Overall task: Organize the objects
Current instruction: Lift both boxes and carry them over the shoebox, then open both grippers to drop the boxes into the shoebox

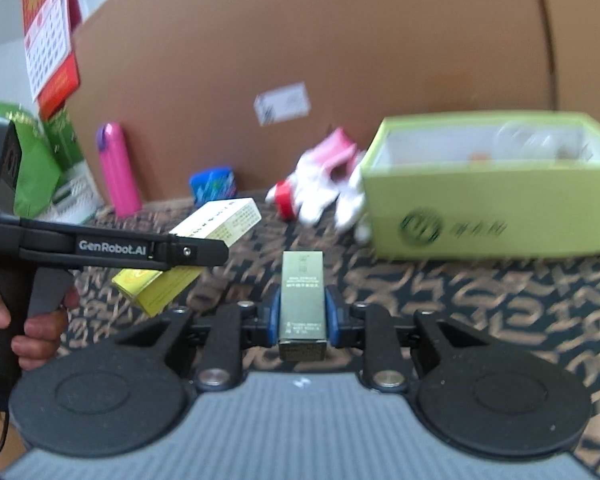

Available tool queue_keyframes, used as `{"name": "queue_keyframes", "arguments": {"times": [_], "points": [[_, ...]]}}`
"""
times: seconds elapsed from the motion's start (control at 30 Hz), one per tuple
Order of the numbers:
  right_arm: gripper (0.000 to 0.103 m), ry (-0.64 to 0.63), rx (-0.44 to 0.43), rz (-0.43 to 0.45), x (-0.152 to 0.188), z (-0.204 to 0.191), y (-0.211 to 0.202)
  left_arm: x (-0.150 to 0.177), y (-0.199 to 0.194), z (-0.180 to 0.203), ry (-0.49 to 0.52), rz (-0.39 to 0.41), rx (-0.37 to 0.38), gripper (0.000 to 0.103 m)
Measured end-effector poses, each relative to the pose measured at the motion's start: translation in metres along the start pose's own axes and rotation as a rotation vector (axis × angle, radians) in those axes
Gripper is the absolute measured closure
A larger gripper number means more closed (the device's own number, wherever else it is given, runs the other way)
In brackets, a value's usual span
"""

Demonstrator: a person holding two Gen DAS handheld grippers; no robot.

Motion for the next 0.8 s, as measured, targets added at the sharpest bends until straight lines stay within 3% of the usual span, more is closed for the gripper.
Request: {"name": "queue_keyframes", "arguments": {"times": [0.23,0.4,0.57,0.8], "points": [[0.081,-0.016,0.079,0.17,-0.053,0.031,-0.036,-0.065,0.0,0.049,0.017,0.11,0.097,0.035],[0.081,-0.04,0.155,0.25,-0.091,0.056,-0.04,-0.109,0.016,0.08,0.033,0.173,0.132,0.034],[0.081,-0.022,0.223,0.268,-0.119,0.09,-0.016,-0.133,0.059,0.098,0.043,0.177,0.138,0.034],[0.081,-0.001,0.245,0.221,-0.128,0.123,0.035,-0.137,0.115,0.094,0.003,0.117,0.119,0.034]]}}
Point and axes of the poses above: each gripper's, at about its wrist camera, not at the fingertips, and y roughly the way its jaws point, z to its right, x to its underside, the point moved 9 cm from there along y, roughly the way its jaws point, and after that the axes turned 7 degrees about y, right-handed, at the moved point
